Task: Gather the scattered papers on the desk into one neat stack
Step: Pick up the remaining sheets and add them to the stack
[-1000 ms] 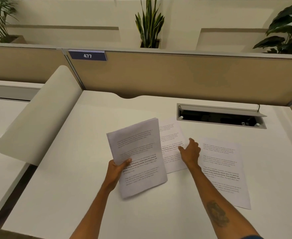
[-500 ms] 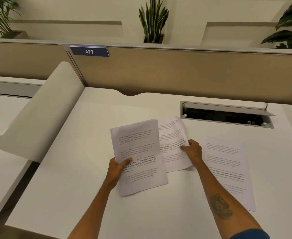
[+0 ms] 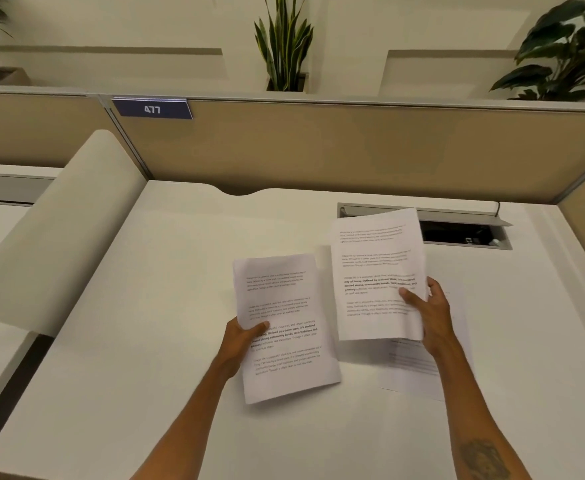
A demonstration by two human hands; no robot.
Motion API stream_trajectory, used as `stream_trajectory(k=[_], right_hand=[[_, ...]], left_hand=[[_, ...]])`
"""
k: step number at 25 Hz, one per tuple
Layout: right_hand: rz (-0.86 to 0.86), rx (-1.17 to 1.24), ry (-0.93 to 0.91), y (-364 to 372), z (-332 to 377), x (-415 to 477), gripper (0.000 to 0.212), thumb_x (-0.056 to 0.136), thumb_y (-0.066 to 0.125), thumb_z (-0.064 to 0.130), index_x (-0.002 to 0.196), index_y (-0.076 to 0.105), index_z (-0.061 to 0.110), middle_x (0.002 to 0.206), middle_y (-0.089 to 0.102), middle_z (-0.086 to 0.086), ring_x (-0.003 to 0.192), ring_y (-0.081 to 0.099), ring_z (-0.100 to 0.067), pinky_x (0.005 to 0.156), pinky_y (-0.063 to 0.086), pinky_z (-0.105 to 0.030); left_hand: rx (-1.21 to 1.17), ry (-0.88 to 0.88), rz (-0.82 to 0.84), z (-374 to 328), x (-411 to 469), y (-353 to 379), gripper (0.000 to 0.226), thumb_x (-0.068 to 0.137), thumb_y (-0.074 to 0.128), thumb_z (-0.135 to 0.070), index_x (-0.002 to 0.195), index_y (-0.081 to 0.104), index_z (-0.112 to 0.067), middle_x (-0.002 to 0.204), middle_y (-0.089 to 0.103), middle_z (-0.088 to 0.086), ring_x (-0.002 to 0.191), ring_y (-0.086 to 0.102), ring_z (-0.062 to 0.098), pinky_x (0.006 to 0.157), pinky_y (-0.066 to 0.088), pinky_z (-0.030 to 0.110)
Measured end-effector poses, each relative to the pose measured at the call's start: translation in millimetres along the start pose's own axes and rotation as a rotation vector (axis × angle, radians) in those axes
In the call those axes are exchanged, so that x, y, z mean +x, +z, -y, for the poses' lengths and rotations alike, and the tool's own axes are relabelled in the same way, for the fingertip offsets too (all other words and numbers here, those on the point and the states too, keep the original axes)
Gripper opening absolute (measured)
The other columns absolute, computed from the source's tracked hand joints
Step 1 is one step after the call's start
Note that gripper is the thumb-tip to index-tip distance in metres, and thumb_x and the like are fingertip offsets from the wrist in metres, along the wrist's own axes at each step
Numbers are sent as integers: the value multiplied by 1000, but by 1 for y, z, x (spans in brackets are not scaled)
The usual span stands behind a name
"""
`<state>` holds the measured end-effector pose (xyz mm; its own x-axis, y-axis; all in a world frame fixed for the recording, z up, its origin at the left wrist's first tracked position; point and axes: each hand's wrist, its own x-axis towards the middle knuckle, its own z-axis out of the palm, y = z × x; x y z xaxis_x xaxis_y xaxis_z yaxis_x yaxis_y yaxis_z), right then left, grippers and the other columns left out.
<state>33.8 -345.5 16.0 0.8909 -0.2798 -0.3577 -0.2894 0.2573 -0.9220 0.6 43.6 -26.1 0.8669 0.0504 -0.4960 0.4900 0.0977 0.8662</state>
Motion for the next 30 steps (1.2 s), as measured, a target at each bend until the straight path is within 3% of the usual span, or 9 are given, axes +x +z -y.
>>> stream_trajectory(k=[4,11,13,16,18,20,23,26,30], right_hand=[[84,21,43,12,-19,-18,50,79,79,5,124,59,17,121,72,-8,109,69,-29,94,54,-45],[107,-127,103,45,-76,-43,50,76,83,8,120,62,12,115,74,-7,105,71,-24,89,59,-38],[121,-179,113,52,-85,-49,46,76,83,9,117,62,15,114,73,-7,102,71,-22,86,60,-36],[140,-195,131,61,-90,-52,44,79,82,19,118,61,20,114,73,-2,100,72,-17,85,60,-33],[23,-286,87,56,-87,-49,44,84,77,30,122,59,19,111,72,-2,101,70,-19,86,58,-32],[-267,-464,-12,40,-80,-43,40,89,71,30,123,58,13,109,70,-8,105,65,-29,87,53,-37],[-583,-748,30,-5,-70,-30,52,87,72,24,131,53,7,132,54,-18,125,44,-40,104,38,-53],[-598,-894,229,-49,-59,-22,72,81,77,34,139,42,9,146,37,-19,133,33,-42,110,28,-56],[-538,-983,304,-63,-51,-16,87,74,83,33,142,32,15,141,38,-19,128,36,-43,104,30,-54]], left_hand=[[20,0,79,1,-3,25,39,89,76,-8,127,66,-5,114,78,13,100,77,32,83,64,44],[11,6,112,1,4,61,38,105,48,-41,130,64,-18,115,79,8,102,77,30,87,63,47],[-11,1,105,0,6,69,35,103,53,-40,128,66,-18,116,79,7,103,77,28,89,63,45],[26,39,93,0,10,76,31,93,73,-22,123,68,-15,116,78,8,98,78,26,80,65,38],[72,73,106,1,13,78,33,92,74,-16,124,67,-15,115,78,7,98,78,25,77,65,35],[96,93,114,3,16,79,32,94,71,-17,126,66,-15,114,79,4,98,78,24,78,65,36],[198,137,75,5,20,80,36,92,73,-26,126,66,-15,114,78,4,99,78,25,84,64,43],[272,180,53,7,21,83,47,85,71,-37,125,64,-13,114,77,5,100,76,28,81,65,39],[256,211,62,7,19,90,47,85,69,-36,125,64,-11,112,77,6,94,78,24,73,65,30]])
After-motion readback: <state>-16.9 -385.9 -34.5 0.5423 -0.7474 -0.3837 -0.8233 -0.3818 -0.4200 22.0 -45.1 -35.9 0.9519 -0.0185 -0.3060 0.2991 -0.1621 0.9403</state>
